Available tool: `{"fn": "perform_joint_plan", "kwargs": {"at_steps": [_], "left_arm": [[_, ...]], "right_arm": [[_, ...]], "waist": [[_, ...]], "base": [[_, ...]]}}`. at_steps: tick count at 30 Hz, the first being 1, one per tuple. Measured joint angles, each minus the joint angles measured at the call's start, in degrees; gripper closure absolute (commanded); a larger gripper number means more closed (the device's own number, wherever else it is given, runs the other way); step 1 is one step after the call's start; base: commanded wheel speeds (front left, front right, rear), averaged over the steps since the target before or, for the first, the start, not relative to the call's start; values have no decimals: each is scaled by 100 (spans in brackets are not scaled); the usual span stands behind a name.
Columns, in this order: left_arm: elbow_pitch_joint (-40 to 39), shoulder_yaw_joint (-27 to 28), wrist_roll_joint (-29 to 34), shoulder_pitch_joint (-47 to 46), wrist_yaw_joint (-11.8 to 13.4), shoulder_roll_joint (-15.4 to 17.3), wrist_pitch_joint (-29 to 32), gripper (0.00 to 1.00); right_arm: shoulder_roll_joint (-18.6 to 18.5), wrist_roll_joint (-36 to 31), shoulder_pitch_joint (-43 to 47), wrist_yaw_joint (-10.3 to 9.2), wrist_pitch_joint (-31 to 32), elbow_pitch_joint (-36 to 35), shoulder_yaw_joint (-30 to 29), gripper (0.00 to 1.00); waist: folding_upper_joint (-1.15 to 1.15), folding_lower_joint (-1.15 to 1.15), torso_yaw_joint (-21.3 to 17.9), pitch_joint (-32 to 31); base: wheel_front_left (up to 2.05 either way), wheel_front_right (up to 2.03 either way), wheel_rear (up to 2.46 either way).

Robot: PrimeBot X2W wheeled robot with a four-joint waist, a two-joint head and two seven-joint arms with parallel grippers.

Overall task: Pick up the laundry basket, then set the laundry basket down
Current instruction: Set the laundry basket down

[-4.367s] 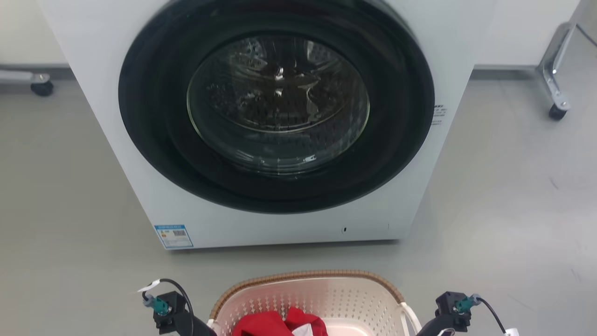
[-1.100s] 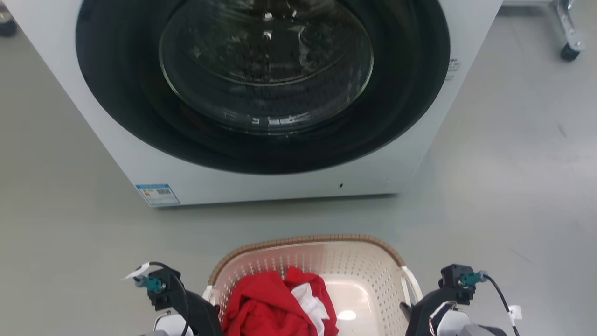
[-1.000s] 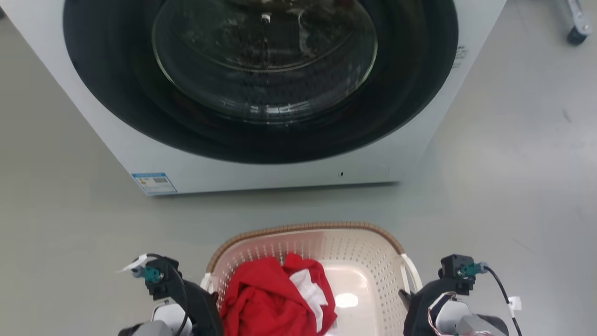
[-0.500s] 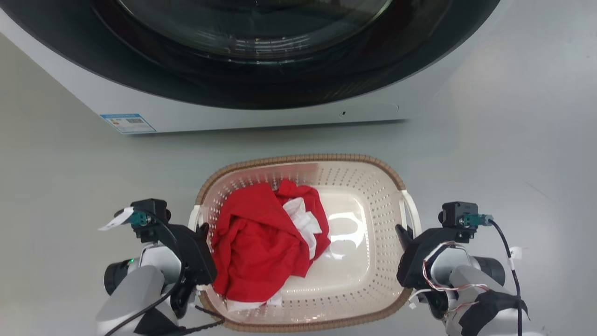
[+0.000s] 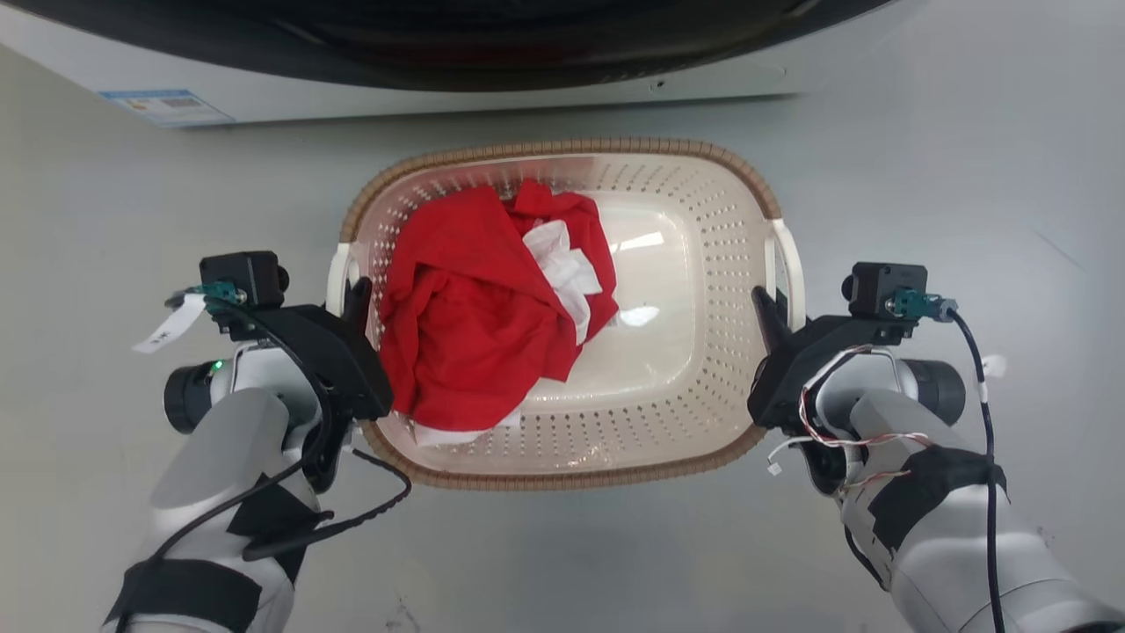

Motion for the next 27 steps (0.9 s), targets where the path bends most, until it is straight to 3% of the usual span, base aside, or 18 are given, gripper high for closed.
{"fn": "perform_joint_plan", "kwargs": {"at_steps": [13, 27], "left_arm": [[-3, -2, 26, -445, -47, 18, -464, 100], [272, -53, 27, -543, -99, -57, -500, 100]], "right_arm": [[-62, -111, -489, -89, -379, -2, 20, 100], [-53, -157, -577, -89, -450, 220, 82, 100]], "waist": [[0, 0, 48, 991], [-2, -2, 116, 1231]], "base": [[0, 0, 0], [0, 0, 0]]}}
